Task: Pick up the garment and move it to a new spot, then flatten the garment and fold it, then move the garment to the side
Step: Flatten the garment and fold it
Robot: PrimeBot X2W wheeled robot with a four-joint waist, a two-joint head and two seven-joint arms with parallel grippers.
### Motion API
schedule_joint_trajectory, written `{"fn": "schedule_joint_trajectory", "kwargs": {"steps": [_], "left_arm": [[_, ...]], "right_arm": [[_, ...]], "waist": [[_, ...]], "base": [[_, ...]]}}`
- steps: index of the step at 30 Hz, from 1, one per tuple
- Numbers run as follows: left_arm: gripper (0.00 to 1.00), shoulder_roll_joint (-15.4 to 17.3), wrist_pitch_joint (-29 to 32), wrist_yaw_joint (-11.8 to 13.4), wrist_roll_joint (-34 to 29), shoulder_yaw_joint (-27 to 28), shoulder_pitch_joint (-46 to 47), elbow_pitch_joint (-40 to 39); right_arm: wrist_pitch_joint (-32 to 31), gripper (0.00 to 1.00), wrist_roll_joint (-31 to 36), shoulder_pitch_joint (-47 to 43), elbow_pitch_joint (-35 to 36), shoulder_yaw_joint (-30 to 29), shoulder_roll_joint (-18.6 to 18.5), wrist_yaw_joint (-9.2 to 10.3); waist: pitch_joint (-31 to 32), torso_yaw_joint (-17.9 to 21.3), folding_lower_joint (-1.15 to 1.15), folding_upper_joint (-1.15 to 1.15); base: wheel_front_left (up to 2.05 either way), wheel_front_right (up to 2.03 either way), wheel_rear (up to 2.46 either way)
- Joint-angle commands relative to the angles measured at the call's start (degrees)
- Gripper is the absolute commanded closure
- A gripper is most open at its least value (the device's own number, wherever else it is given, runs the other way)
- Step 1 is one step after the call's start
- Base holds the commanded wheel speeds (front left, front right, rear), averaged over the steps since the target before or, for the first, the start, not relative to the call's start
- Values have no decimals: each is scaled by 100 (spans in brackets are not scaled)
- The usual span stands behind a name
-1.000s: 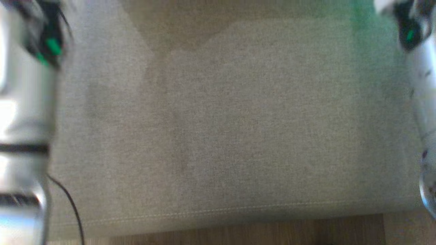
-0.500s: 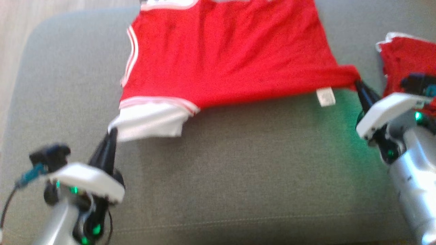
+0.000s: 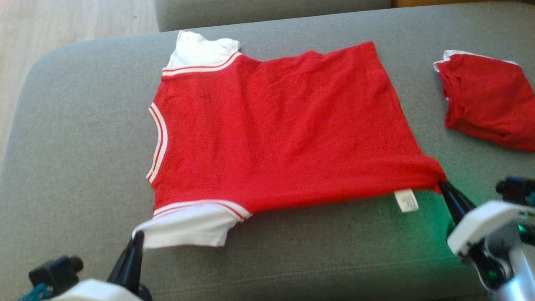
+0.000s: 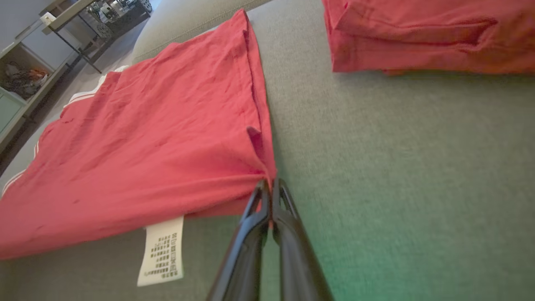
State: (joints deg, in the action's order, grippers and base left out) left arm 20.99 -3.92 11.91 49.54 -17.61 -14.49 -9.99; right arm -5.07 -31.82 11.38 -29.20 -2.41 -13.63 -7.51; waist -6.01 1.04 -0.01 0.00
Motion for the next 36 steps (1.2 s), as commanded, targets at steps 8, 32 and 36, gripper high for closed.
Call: {"fn": "schedule_joint_trajectory", "kwargs": {"steps": [8,32,36], "left_arm": [[100,35,273,275,267,298,96,-700],[100,-621,497,-382,222,-40,3769,1752],[51,-702,269,-512,121,-69,4053,2160]], "right_arm": [[-1089,100,450,-635,2035,-812,432,2],[-1661,100,1339,1629,1096,-1216,847,2],[-1398,0,1398,1889,862,-1171,842,2]], "waist": [[-26,38,1,0],[-1165,-347,1,0],[-1249,-350,1,0]], "base": [[0,0,0],[0,0,0],[0,0,0]]}}
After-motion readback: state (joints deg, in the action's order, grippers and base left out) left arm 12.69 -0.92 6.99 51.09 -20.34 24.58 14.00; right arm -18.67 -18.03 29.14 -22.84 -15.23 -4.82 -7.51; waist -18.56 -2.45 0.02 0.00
